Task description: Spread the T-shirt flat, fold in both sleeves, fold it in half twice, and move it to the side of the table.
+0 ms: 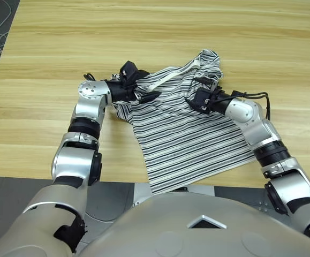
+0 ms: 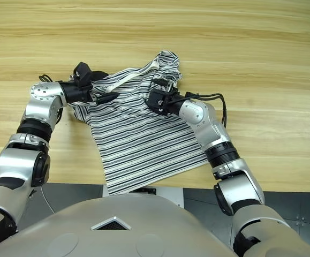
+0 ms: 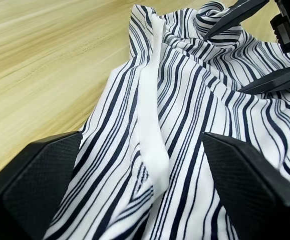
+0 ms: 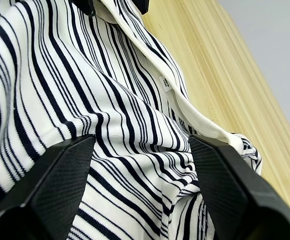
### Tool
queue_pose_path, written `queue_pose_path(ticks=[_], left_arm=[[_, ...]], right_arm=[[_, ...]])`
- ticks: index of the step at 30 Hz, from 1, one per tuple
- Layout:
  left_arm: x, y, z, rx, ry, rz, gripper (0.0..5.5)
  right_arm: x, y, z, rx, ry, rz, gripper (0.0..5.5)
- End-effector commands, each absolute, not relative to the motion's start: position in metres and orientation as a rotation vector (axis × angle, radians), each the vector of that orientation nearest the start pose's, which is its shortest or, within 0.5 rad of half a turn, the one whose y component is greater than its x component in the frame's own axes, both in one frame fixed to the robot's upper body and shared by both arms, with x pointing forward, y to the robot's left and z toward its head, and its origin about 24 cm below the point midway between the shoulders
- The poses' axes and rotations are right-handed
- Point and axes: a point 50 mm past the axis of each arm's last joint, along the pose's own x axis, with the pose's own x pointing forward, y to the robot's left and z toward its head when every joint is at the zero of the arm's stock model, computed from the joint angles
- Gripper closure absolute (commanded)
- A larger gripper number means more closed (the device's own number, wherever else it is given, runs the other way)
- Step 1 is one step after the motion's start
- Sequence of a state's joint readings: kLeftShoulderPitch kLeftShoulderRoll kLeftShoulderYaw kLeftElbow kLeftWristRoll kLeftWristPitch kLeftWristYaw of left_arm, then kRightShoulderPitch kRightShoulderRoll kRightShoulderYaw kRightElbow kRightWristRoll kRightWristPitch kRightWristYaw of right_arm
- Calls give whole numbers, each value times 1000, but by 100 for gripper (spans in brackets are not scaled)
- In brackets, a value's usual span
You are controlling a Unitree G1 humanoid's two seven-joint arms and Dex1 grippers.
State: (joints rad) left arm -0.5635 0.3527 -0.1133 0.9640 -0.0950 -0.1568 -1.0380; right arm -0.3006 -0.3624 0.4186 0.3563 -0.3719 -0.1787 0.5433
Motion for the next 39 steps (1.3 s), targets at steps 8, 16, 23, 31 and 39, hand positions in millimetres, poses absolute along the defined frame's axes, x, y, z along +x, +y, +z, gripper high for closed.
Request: queue_pose_path(ticks=[8,16,23,31,39], left_arm=[[341,197,23,159,406,-761,109],[355,200,33,114,399,-620,109],[354,185,43,94,294,-788,109],[328,173,12,150,369,-917,109],[317,170,-4,166,431,-937,109]], right_arm=[[256,-122,-24,-865,318,1014,204],[255,-117,-24,-842,301,1006,204],[256,-117,-25,-842,301,1004,204],[256,-116,-25,-842,300,1007,204],[256,-114,-24,-843,292,1008,204]])
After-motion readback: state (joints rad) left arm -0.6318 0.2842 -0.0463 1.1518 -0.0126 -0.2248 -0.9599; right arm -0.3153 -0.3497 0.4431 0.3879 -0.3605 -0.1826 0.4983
